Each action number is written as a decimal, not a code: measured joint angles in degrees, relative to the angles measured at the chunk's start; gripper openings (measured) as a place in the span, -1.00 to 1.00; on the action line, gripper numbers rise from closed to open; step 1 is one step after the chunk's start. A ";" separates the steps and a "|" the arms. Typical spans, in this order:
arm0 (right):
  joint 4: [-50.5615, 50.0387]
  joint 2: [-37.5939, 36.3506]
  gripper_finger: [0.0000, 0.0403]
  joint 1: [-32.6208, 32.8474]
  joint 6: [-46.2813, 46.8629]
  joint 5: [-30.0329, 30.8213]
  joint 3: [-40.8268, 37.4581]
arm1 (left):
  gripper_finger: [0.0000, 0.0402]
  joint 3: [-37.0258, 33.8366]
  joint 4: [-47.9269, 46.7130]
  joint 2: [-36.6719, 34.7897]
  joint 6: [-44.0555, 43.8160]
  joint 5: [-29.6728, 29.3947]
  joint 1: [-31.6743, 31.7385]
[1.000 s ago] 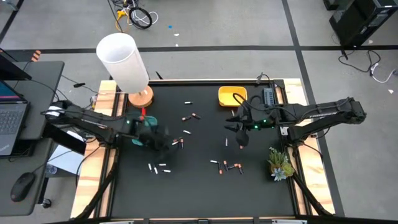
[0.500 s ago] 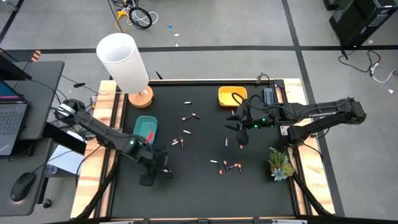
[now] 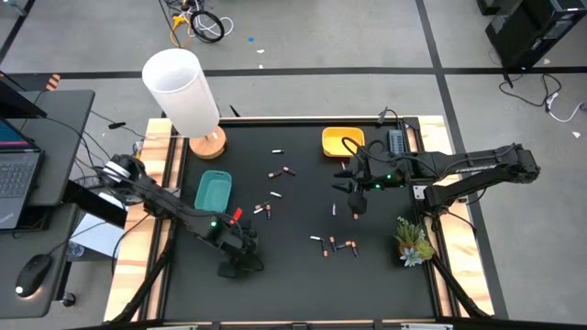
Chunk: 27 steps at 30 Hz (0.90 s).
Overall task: Sort batteries
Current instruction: Put the silver battery into the green bin
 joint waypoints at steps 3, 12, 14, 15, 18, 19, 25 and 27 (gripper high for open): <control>-0.01 0.00 -0.18 0.00 -0.04 0.00 0.00 | -0.01 0.00 0.03 1.80 -0.03 -0.86 -0.04; -0.01 0.00 -0.18 0.00 -0.04 0.00 0.00 | -0.02 -1.10 4.19 4.03 -1.47 -2.63 -0.09; -0.01 0.00 -0.18 0.00 -0.05 0.00 0.00 | -0.02 -1.99 5.47 3.90 -2.71 -2.72 -0.09; 0.01 0.00 -0.18 0.00 -0.04 0.00 0.00 | -0.02 -2.26 5.73 3.87 -3.24 -2.89 -0.11; 0.02 0.00 -0.18 0.00 -0.14 0.00 0.00 | -0.07 -2.99 6.20 3.87 -4.28 -3.01 -0.11; 0.01 0.00 -0.18 0.00 -0.36 0.00 0.00 | -0.11 -3.10 6.31 3.87 -4.28 -3.09 -0.11; 0.01 0.00 -0.18 0.02 -1.55 -0.02 0.00 | -0.50 -3.13 5.88 3.98 -4.44 -4.00 -0.15; 0.01 0.00 -0.18 0.00 -1.55 -0.01 0.00 | -0.64 -3.13 5.48 4.01 -5.08 -4.78 -0.17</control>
